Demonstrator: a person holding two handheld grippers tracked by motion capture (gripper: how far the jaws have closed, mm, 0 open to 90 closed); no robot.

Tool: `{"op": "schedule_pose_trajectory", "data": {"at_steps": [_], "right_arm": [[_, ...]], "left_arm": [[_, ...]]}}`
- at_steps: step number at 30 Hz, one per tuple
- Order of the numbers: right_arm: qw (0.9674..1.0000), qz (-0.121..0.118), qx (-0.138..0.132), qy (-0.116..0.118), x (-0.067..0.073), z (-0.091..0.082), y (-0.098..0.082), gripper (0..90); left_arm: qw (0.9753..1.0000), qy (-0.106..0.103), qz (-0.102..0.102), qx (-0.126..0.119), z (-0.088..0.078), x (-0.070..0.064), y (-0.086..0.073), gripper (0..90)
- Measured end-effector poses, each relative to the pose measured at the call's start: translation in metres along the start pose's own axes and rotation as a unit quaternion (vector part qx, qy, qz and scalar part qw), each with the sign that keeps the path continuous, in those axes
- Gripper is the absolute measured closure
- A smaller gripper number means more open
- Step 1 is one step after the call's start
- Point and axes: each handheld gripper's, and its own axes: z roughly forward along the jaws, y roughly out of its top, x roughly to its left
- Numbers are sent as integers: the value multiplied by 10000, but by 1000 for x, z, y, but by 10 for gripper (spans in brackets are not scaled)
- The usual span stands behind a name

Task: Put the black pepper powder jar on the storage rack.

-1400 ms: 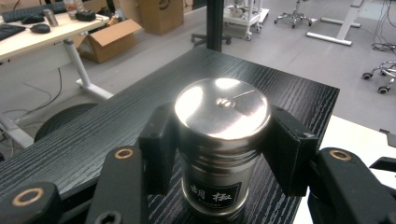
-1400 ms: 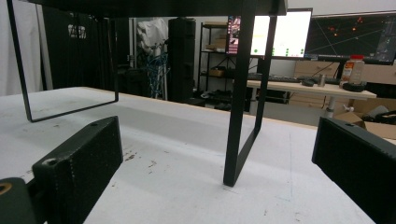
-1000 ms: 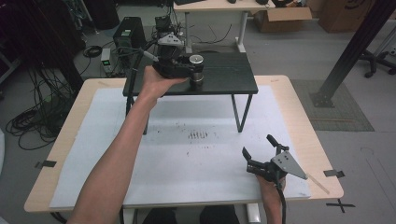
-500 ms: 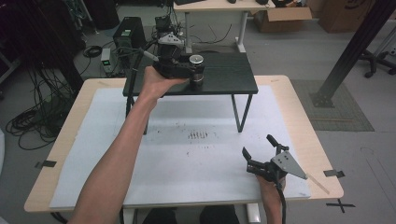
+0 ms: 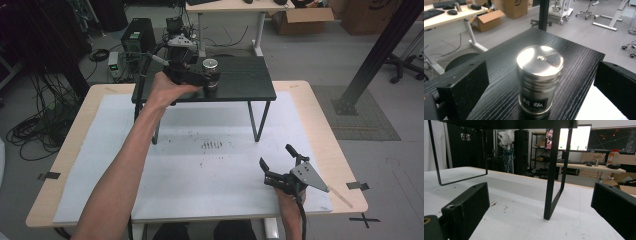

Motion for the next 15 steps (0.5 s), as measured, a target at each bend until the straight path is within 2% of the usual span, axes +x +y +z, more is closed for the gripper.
{"op": "schedule_pose_trajectory", "data": {"at_steps": [5,15], "right_arm": [[10000,-4,1,-3,0,0,0,17],[10000,8,5,-3,0,0,0,17]], "left_arm": [[9998,35,164,65,-5,-2,-1,2],[9994,132,309,-88,-29,0,-3,3]]}}
